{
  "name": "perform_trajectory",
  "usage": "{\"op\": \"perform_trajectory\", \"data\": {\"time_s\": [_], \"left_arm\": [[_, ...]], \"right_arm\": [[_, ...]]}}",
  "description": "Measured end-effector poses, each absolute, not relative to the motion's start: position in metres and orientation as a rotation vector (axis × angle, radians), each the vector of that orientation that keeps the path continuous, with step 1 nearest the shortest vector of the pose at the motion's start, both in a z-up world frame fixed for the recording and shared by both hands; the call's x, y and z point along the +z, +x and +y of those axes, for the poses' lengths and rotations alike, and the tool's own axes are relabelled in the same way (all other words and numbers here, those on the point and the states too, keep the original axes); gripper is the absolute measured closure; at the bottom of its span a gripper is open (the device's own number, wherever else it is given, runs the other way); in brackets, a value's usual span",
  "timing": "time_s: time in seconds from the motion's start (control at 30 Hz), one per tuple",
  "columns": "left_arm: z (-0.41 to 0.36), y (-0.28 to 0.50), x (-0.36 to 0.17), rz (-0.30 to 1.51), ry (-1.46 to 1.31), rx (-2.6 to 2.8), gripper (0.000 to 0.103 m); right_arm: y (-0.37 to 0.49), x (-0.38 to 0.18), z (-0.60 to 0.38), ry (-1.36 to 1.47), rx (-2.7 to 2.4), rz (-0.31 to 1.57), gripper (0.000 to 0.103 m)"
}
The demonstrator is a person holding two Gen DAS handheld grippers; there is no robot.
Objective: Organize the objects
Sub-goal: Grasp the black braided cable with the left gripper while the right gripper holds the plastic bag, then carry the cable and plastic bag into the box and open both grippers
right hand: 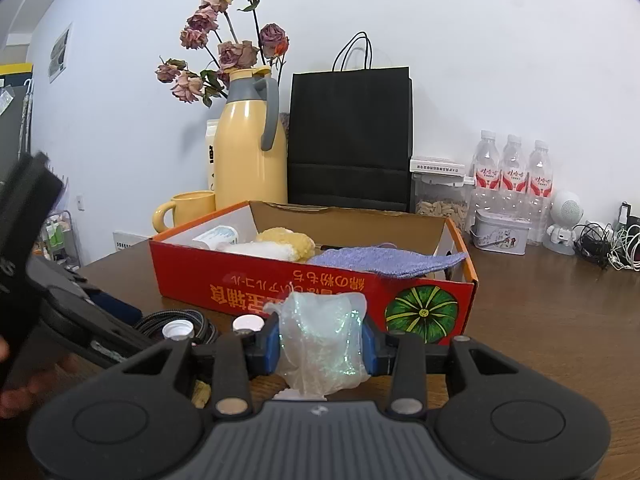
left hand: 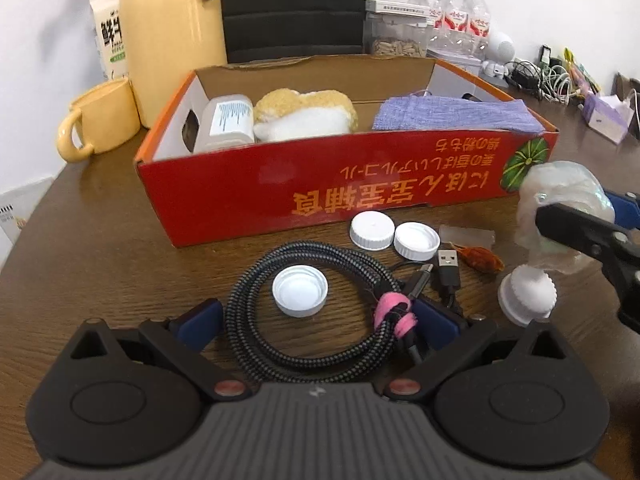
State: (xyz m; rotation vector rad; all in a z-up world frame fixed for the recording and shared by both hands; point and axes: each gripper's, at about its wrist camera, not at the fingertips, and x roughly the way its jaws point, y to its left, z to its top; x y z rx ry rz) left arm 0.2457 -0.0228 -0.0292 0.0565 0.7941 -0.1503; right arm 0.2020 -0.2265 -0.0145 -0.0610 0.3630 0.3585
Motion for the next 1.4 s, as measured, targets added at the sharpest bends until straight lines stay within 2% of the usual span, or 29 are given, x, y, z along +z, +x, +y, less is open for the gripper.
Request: {"op": "perform_trajectory", "data": {"time_s": [0.3,0.53,0.87,1.17,1.4], "left_arm": [[-0.022,0.241,-0.034,0.750,0.060,-0.135,0.000],[-0.022,0.230,-0.032,0.717,0.049,-0.097,0.008],[-0.014,0.210,-0.017,0.626,-0.007,-0.047,0.008],[-0.023,0.197,0.003,0.543,-0.020,-0.060,0.008],[-0.038,0.209,0.042,0.450,-0.004,-0.090,0.008]], "right_arm": [[0.202,-0.017,-0.224,-0.067,0.365,0.374,0.065],[0.200,-0.016,-0.225,-0.065,0.364,0.360,0.065],[0.198,-0.015,-0.227,-0.061,0.365,0.346,0.065],[0.196,-0.011,-0.227,-0.059,0.368,0.328,0.065],[0.199,0.012,-0.224,-0.083,0.377,0.279,0.065]]}}
